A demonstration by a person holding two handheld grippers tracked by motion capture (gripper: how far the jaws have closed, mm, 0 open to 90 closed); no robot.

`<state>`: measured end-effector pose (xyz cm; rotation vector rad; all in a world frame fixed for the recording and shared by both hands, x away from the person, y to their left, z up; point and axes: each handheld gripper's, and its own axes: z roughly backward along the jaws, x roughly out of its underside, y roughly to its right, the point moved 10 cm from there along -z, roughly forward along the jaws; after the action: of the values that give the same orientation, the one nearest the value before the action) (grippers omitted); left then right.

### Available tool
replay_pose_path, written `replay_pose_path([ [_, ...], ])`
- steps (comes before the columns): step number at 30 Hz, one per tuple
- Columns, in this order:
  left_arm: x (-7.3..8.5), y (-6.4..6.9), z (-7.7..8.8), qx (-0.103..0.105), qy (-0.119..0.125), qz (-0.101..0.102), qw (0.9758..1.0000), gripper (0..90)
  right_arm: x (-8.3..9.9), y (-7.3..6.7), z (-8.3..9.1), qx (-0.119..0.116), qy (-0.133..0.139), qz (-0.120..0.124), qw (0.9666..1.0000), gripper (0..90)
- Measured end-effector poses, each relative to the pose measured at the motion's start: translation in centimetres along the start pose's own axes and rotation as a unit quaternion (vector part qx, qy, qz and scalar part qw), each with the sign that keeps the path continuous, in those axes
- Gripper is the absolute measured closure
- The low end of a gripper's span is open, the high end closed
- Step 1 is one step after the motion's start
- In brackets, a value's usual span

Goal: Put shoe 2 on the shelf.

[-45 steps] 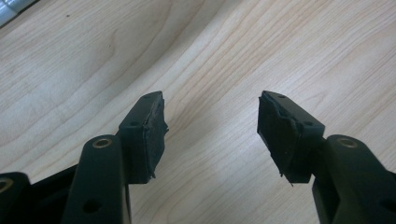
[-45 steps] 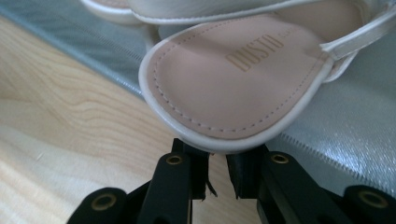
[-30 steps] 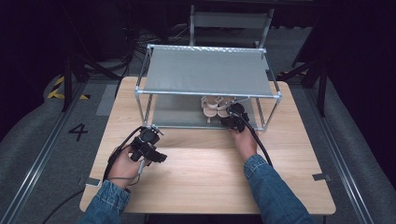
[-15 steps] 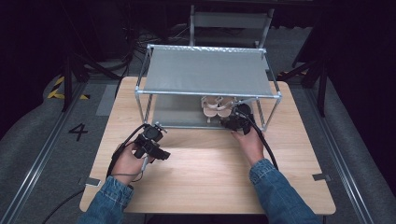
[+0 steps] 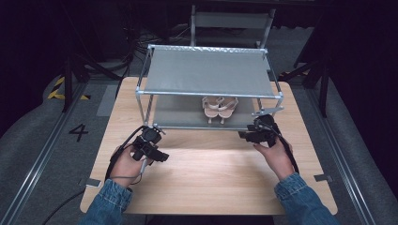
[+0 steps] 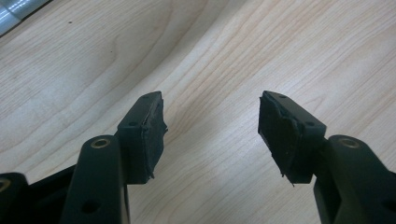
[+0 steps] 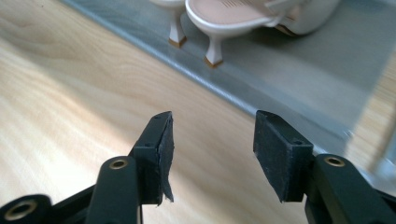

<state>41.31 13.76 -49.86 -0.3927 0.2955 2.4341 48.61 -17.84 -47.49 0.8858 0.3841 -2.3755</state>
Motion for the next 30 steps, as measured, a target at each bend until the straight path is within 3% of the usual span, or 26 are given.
replay_pose_path([
  [8, 1.1, -1.3, 0.1, -0.018, -0.005, 0.013, 0.9997, 34.4, 2.6, 1.2, 3.4, 0.002, 0.001, -0.001, 1.0000, 46.5],
  [12, 1.6, -1.9, 0.3, -0.019, -0.002, 0.024, 0.9995, 33.2, 3.9, 1.9, 4.4, 0.030, -0.013, 0.037, 0.9988, 50.4],
  [17, 2.5, -2.8, 0.3, -0.030, -0.006, 0.030, 0.9991, 31.7, 5.4, 2.9, 5.6, 0.031, -0.014, 0.016, 0.9993, 50.2],
  [20, 2.8, -3.3, 0.3, -0.035, -0.008, 0.031, 0.9989, 31.3, 6.1, 3.6, 5.9, 0.035, -0.020, 0.017, 0.9991, 50.1],
  [26, 3.3, -3.9, 0.2, -0.026, -0.010, 0.049, 0.9984, 30.5, 7.9, 5.7, 6.5, 0.045, -0.033, 0.003, 0.9984, 48.7],
  [29, 3.6, -4.4, 0.1, -0.033, -0.015, 0.048, 0.9982, 30.2, 8.8, 6.7, 6.7, 0.051, -0.035, -0.011, 0.9980, 48.6],
  [30, 3.7, -4.4, 0.0, -0.029, -0.014, 0.058, 0.9978, 30.1, 9.1, 7.0, 6.8, 0.052, -0.034, -0.018, 0.9979, 48.4],
])
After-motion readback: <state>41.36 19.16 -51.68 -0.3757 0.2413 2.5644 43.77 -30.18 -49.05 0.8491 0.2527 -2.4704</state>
